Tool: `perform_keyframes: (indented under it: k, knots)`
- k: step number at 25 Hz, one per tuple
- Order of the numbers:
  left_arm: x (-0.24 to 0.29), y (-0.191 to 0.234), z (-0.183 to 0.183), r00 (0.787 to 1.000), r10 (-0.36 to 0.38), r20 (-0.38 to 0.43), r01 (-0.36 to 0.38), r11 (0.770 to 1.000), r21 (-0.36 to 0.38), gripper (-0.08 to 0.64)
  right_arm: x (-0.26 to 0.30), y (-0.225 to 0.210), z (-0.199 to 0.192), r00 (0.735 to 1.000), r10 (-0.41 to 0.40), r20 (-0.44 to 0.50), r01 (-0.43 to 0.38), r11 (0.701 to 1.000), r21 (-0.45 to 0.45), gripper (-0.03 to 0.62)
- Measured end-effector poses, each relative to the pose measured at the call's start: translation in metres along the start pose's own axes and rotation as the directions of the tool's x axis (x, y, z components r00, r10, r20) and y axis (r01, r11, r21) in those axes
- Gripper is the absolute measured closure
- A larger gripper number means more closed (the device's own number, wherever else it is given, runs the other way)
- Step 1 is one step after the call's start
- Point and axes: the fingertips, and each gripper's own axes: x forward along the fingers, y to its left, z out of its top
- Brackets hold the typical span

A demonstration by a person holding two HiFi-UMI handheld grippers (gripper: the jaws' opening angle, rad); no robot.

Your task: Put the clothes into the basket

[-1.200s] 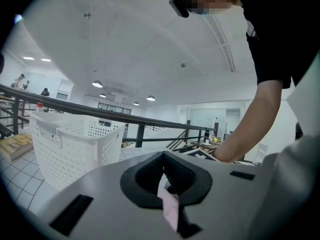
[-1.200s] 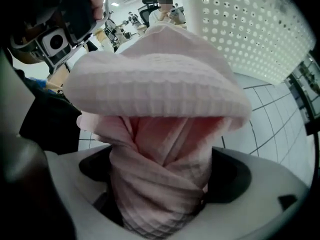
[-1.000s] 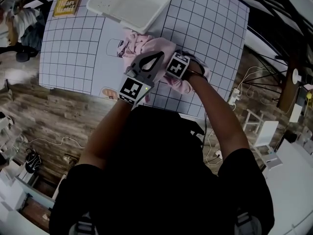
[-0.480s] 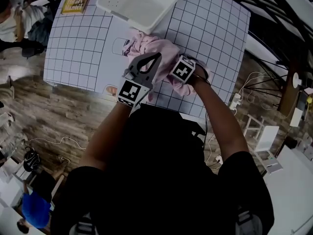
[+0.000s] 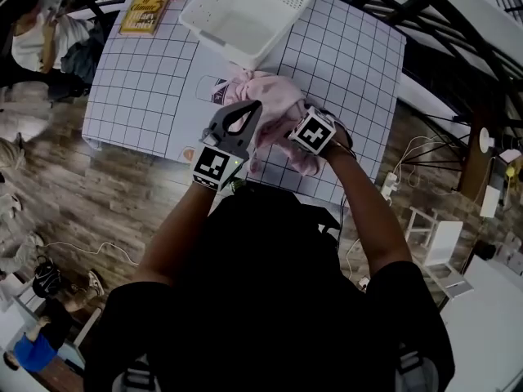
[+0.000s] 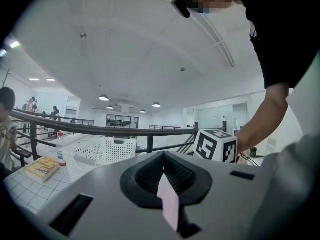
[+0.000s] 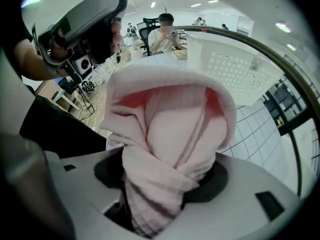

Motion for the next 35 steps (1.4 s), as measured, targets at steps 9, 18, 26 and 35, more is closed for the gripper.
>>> perform_keyframes:
  k: [9,18,26,35]
  knots:
    - [-0.012,0.001,0.039,0.998,0.011,0.058,-0.012,1.000,0.012,0.557,-0.066,0.007,0.004,0.997,-0.076,0.027,0.075,0.997,0.031,0.287]
    - [-0.013,-0.005,0.075,0.994,-0.006,0.105,0.001,0.999,0.049,0.557,-0.125,0.000,0.009,0.989,-0.137,0.053,0.135,0.990,0.044,0.286]
    - [-0.012,0.002,0.105,0.992,0.002,0.122,-0.012,0.997,0.079,0.557,-0.176,-0.015,0.028,0.980,-0.185,0.078,0.182,0.982,0.047,0.285]
    - [0.004,0.004,0.134,0.991,-0.012,0.131,-0.003,0.994,0.112,0.557,-0.208,-0.031,0.038,0.978,-0.204,0.051,0.203,0.979,0.028,0.285]
